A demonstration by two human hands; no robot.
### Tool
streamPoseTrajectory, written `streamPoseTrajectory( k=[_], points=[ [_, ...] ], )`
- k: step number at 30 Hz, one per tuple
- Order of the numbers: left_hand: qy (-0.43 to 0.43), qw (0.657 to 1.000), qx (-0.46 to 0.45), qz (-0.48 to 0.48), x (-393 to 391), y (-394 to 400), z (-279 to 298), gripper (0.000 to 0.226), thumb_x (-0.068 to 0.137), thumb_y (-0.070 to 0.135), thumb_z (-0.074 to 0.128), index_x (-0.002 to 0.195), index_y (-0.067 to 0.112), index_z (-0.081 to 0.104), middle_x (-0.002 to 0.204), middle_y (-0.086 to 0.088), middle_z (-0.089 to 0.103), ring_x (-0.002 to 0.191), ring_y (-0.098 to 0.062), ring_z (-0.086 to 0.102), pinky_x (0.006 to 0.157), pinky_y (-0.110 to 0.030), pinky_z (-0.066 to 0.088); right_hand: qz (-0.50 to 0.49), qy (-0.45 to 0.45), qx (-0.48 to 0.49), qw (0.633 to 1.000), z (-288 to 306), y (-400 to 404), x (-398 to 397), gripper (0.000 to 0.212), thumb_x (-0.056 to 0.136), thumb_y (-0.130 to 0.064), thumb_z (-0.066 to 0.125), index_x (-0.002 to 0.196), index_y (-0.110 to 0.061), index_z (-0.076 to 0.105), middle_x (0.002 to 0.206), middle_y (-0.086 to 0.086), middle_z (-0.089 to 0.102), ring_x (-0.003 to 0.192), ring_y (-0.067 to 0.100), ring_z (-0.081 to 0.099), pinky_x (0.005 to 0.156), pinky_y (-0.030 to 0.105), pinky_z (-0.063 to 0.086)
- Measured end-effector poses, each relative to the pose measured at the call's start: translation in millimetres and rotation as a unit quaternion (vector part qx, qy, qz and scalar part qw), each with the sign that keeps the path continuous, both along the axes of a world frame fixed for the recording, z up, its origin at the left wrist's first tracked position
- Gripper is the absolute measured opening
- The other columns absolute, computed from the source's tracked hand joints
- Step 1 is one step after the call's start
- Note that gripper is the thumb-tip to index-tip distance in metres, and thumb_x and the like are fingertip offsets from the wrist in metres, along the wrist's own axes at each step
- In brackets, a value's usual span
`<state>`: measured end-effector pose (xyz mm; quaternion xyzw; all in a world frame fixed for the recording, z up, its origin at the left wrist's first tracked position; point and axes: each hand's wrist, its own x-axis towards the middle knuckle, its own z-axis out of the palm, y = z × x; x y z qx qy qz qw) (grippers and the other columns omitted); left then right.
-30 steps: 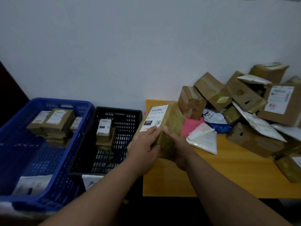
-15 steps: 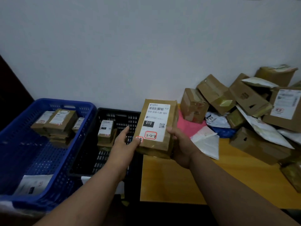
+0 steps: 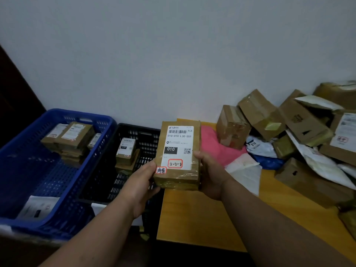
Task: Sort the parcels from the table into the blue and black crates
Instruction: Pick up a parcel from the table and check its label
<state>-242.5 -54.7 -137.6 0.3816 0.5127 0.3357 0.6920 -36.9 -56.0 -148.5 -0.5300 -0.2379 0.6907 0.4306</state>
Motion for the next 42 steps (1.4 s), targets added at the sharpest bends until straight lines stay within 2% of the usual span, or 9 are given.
streamPoseTrajectory(
  k=[5, 6, 12, 19, 27, 33, 36, 40, 42],
  points=[
    [0.019, 1.0, -0.008, 0.019, -17.7, 11.3, -8.1, 0.031, 0.103, 0.04, 0.04, 0.108, 0.036, 0.071, 0.106, 0.006, 0.074, 0.11, -0.019, 0.061, 0.092, -0.04, 0.048, 0.013, -0.004, -0.04, 0.999, -18.9, 24.1, -17.2, 0.072, 0.071, -0.058, 0.069, 0.13, -0.017, 0.062, 0.074, -0.003, 0.071, 0.088, 0.024, 0.064, 0.077, 0.039, 0.055],
    [0.021, 1.0, -0.012, 0.02, -22.6, 15.6, -10.1, 0.03, 0.102, 0.04, 0.041, 0.109, 0.036, 0.07, 0.105, 0.006, 0.074, 0.11, -0.02, 0.062, 0.096, -0.043, 0.047, 0.019, -0.008, -0.048, 0.999, -22.9, 29.5, -21.8, 0.073, 0.07, -0.06, 0.068, 0.129, -0.017, 0.063, 0.073, -0.003, 0.07, 0.088, 0.024, 0.064, 0.077, 0.038, 0.055],
    [0.024, 0.998, -0.052, 0.018, -62.6, 64.5, -26.9, 0.025, 0.099, 0.038, 0.049, 0.117, 0.037, 0.067, 0.106, 0.008, 0.074, 0.108, -0.018, 0.063, 0.097, -0.04, 0.047, 0.039, -0.095, -0.096, 0.99, -21.8, 69.7, -61.1, 0.048, 0.086, -0.056, 0.059, 0.118, -0.021, 0.067, 0.102, 0.004, 0.069, 0.093, 0.024, 0.064, 0.067, 0.033, 0.052],
    [0.045, 0.993, -0.101, 0.034, -138.3, 148.0, -40.1, 0.024, 0.1, 0.035, 0.05, 0.12, 0.028, 0.062, 0.107, 0.006, 0.072, 0.101, -0.013, 0.063, 0.075, -0.03, 0.049, 0.059, -0.082, -0.134, 0.986, -45.0, 141.4, -139.8, 0.043, 0.087, -0.048, 0.062, 0.123, -0.025, 0.063, 0.114, 0.004, 0.073, 0.11, 0.028, 0.065, 0.083, 0.042, 0.053],
    [0.092, 0.983, -0.147, 0.067, -206.6, 187.9, -57.0, 0.02, 0.1, 0.034, 0.05, 0.111, 0.02, 0.06, 0.107, 0.0, 0.068, 0.099, -0.016, 0.061, 0.077, -0.033, 0.048, 0.086, -0.092, -0.178, 0.976, -68.9, 184.5, -207.8, 0.058, 0.078, -0.054, 0.071, 0.129, -0.029, 0.056, 0.122, 0.004, 0.068, 0.112, 0.029, 0.063, 0.094, 0.051, 0.05],
    [0.079, 0.975, -0.167, 0.124, -235.8, 185.5, -64.6, 0.02, 0.099, 0.038, 0.051, 0.105, 0.021, 0.06, 0.108, -0.001, 0.07, 0.103, -0.021, 0.063, 0.093, -0.041, 0.05, 0.155, -0.097, -0.189, 0.965, -63.3, 217.1, -235.7, 0.04, 0.088, -0.05, 0.063, 0.12, -0.025, 0.065, 0.111, 0.004, 0.073, 0.107, 0.028, 0.066, 0.096, 0.051, 0.05],
    [0.086, 0.971, -0.165, 0.15, -251.7, 184.7, -62.5, 0.018, 0.099, 0.035, 0.051, 0.101, 0.02, 0.06, 0.106, -0.002, 0.07, 0.1, -0.021, 0.064, 0.092, -0.04, 0.048, 0.188, -0.093, -0.197, 0.958, -65.9, 227.2, -254.7, 0.049, 0.085, -0.053, 0.065, 0.126, -0.026, 0.06, 0.115, 0.004, 0.072, 0.107, 0.028, 0.065, 0.09, 0.048, 0.05],
    [0.088, 0.966, -0.158, 0.185, -273.3, 184.3, -62.6, 0.014, 0.099, 0.029, 0.053, 0.096, 0.017, 0.058, 0.095, -0.006, 0.071, 0.073, -0.016, 0.062, 0.078, -0.035, 0.049, 0.249, -0.113, -0.21, 0.939, -75.5, 237.4, -279.5, 0.075, 0.064, -0.066, 0.075, 0.128, -0.032, 0.057, 0.124, 0.003, 0.067, 0.113, 0.03, 0.061, 0.096, 0.057, 0.044],
    [0.094, 0.964, -0.162, 0.189, -285.4, 182.3, -64.9, 0.014, 0.099, 0.029, 0.054, 0.096, 0.016, 0.058, 0.096, -0.005, 0.071, 0.077, -0.017, 0.062, 0.077, -0.034, 0.049, 0.271, -0.119, -0.215, 0.931, -76.2, 241.3, -292.9, 0.083, 0.055, -0.066, 0.08, 0.128, -0.033, 0.057, 0.124, 0.003, 0.067, 0.113, 0.03, 0.061, 0.095, 0.057, 0.045]
  ],
)
